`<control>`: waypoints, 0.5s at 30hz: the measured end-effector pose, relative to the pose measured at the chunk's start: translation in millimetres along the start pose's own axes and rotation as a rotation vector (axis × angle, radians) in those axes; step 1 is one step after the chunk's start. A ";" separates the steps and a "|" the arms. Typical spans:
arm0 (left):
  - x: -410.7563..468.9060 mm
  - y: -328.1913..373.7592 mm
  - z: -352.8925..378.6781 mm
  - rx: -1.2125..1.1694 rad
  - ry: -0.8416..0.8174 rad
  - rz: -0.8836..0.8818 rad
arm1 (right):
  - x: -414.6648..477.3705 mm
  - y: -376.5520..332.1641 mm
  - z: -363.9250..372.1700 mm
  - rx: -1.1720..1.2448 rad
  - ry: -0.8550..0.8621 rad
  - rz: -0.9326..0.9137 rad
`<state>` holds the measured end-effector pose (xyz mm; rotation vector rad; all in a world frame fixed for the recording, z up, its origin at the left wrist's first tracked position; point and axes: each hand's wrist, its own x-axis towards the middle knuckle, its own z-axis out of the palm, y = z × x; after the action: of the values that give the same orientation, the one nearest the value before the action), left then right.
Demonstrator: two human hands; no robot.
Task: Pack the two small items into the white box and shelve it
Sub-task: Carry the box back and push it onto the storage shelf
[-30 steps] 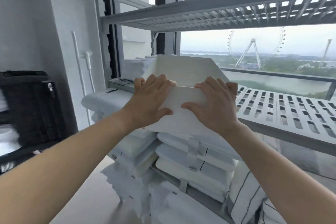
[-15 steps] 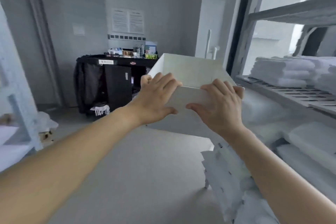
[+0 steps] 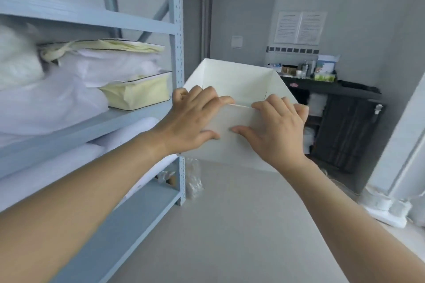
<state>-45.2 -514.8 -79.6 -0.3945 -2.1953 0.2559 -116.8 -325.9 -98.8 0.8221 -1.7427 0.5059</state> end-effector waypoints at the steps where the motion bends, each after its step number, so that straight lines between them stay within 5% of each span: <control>1: -5.0 -15.6 -3.2 0.036 -0.008 -0.019 | 8.3 -8.8 16.2 0.041 0.009 -0.005; 15: 12.4 -224.4 -38.3 0.517 -0.065 -0.054 | 167.1 -89.7 207.5 0.427 0.247 -0.099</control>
<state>-64.4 -717.0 24.0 -0.0381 -2.0999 0.7923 -213.6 -575.2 -12.5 1.0880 -1.3771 0.8920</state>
